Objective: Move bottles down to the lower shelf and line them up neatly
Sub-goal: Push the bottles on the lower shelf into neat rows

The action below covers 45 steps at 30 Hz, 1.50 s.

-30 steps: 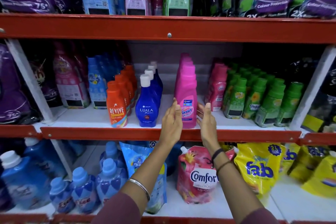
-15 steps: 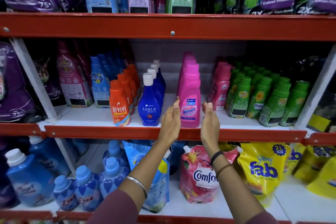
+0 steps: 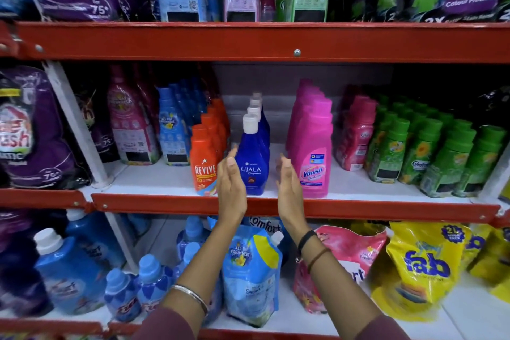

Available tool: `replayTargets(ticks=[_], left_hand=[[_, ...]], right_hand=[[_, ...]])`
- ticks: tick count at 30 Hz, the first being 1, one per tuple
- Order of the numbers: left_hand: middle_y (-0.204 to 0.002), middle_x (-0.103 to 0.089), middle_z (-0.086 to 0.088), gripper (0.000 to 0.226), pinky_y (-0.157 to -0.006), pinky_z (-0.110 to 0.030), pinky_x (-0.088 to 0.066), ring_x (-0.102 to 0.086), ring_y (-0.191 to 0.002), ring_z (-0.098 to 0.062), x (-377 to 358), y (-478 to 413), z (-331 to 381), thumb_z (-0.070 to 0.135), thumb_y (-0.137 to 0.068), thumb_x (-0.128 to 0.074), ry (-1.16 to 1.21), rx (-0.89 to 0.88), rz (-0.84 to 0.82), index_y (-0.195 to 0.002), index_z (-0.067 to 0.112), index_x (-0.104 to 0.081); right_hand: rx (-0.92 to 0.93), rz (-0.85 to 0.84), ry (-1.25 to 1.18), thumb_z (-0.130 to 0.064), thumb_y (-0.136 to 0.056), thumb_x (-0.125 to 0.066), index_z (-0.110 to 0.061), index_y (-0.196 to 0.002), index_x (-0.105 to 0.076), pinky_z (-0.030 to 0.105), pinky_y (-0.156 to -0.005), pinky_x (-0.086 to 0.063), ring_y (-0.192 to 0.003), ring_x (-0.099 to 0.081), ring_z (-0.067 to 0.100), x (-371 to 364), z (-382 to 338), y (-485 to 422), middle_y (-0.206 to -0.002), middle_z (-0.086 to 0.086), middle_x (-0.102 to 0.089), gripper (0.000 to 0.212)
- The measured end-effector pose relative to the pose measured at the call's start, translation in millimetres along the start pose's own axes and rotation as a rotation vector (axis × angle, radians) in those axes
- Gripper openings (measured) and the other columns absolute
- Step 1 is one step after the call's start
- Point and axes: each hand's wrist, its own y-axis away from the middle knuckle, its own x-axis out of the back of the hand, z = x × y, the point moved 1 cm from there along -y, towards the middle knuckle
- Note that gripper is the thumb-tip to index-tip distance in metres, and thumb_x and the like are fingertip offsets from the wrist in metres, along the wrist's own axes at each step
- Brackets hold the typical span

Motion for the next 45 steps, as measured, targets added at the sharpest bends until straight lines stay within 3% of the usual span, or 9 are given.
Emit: replayTargets(ticks=[7, 15, 23, 27, 30, 34, 38, 41, 45], left_hand=[[-0.149, -0.041, 0.001, 0.063, -0.114, -0.039, -0.032, -0.037, -0.137, -0.013, 10, -8, -7, 0.062, -0.095, -0.014, -0.042, 0.053, -0.148, -0.142, 0.03, -0.04], [-0.149, -0.041, 0.002, 0.06, -0.111, -0.047, -0.038, -0.041, -0.135, -0.014, 10, -8, -7, 0.071, -0.09, -0.015, -0.001, 0.089, -0.196, -0.136, 0.042, -0.041], [-0.149, -0.042, 0.004, 0.051, -0.111, -0.048, -0.038, -0.04, -0.135, -0.013, 15, -7, -7, 0.086, -0.079, -0.016, 0.025, 0.076, -0.224, -0.117, 0.065, -0.043], [-0.152, -0.037, 0.005, 0.055, -0.113, -0.048, -0.034, -0.035, -0.138, -0.012, 19, -4, -3, 0.087, -0.076, -0.014, -0.007, 0.063, -0.253, -0.12, 0.065, -0.037], [-0.148, -0.042, 0.004, 0.063, -0.115, -0.04, -0.032, -0.036, -0.136, -0.007, 28, 3, 0, 0.078, -0.085, -0.017, -0.002, -0.073, -0.149, -0.133, 0.047, -0.042], [-0.141, -0.048, -0.001, 0.042, -0.111, -0.03, -0.034, -0.041, -0.134, -0.015, 53, 8, -1, 0.047, -0.099, -0.025, 0.076, -0.261, 0.069, -0.132, 0.038, -0.049], [-0.149, -0.035, -0.001, 0.065, -0.107, -0.011, -0.023, -0.031, -0.139, -0.009, 75, -7, -7, 0.065, -0.092, -0.018, 0.031, -0.116, 0.122, -0.141, 0.03, -0.04], [-0.154, -0.025, 0.004, 0.095, -0.111, -0.021, -0.019, -0.023, -0.14, -0.005, 86, -20, -11, 0.088, -0.074, -0.008, -0.007, -0.026, 0.075, -0.148, 0.031, -0.027], [-0.149, -0.035, 0.007, 0.079, -0.116, -0.032, -0.026, -0.033, -0.136, -0.006, 92, -30, -13, 0.076, -0.085, -0.009, -0.01, 0.03, -0.007, -0.146, 0.031, -0.032]], right_hand=[[-0.09, 0.003, -0.108, -0.077, -0.076, -0.025, -0.014, -0.13, -0.053, 0.04, -0.106, -0.045, -0.123, -0.055, 0.016, -7, -5, -5, -0.138, 0.009, -0.055, 0.087], [-0.058, 0.025, -0.13, -0.05, -0.095, -0.022, -0.005, -0.126, -0.054, 0.014, -0.074, -0.055, -0.084, -0.065, -0.013, -1, 4, -10, -0.112, 0.001, -0.064, 0.064], [-0.066, 0.051, -0.122, -0.049, -0.096, -0.028, -0.006, -0.126, -0.055, 0.016, -0.075, -0.056, -0.094, -0.063, -0.001, -4, 3, -12, -0.123, 0.011, -0.064, 0.06], [-0.033, 0.041, -0.065, -0.05, -0.096, -0.027, -0.019, -0.121, -0.057, 0.016, -0.081, -0.054, -0.092, -0.064, -0.01, -4, -1, -5, -0.116, -0.004, -0.063, 0.05], [0.101, 0.185, 0.049, -0.05, -0.095, -0.033, -0.025, -0.124, -0.054, 0.023, -0.103, -0.042, -0.118, -0.053, -0.001, -9, 2, 8, -0.122, -0.01, -0.056, 0.044], [0.301, 0.178, 0.018, -0.05, -0.089, -0.037, -0.019, -0.122, -0.058, 0.025, -0.103, -0.041, -0.121, -0.053, 0.006, -35, 1, 29, -0.125, -0.002, -0.059, 0.05], [0.19, -0.072, -0.005, -0.077, -0.079, -0.031, -0.029, -0.134, -0.045, 0.021, -0.111, -0.031, -0.133, -0.041, 0.002, -81, 0, 30, -0.143, -0.007, -0.047, 0.074], [0.085, -0.122, 0.004, -0.077, -0.08, -0.024, -0.027, -0.144, -0.032, 0.009, -0.109, -0.023, -0.137, -0.031, -0.002, -104, 1, 22, -0.151, -0.011, -0.033, 0.082], [-0.023, -0.064, -0.108, -0.079, -0.077, -0.028, -0.031, -0.134, -0.044, 0.036, -0.117, -0.029, -0.134, -0.042, 0.008, -121, 4, 12, -0.145, -0.002, -0.047, 0.077]])
